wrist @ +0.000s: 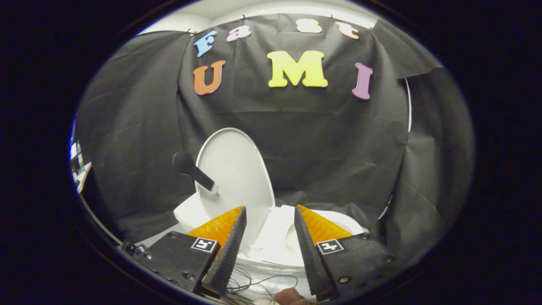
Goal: Open the toilet lid.
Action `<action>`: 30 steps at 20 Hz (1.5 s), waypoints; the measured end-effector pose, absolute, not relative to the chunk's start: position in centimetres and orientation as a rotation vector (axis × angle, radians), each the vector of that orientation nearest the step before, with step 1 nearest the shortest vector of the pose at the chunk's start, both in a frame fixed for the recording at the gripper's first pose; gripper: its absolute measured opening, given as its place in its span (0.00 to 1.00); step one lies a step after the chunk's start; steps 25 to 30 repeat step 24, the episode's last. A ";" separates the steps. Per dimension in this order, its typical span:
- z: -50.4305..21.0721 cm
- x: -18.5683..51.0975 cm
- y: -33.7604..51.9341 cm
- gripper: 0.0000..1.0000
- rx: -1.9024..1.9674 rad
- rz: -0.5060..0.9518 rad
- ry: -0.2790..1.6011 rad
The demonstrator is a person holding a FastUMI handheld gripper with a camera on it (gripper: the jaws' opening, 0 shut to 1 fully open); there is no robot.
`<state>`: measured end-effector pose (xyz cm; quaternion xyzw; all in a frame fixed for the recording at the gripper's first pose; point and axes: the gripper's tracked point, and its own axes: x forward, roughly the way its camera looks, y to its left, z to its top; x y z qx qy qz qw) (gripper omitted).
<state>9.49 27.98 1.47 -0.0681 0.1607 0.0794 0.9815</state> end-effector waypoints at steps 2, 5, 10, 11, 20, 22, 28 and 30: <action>1.5 8.3 25.7 0.72 -0.167 0.144 0.274; 1.0 6.1 22.0 0.72 -0.183 0.131 0.242; -0.6 2.8 14.9 0.72 -0.127 0.063 0.238; -1.0 2.2 13.6 0.72 -0.120 0.050 0.238; -1.0 -2.0 5.8 0.72 -0.019 0.011 0.187; 1.0 -2.7 5.2 0.72 -0.010 0.015 0.119; 1.7 -2.7 5.0 0.72 -0.041 0.015 0.051; 1.7 -2.7 5.0 0.72 -0.041 0.015 0.051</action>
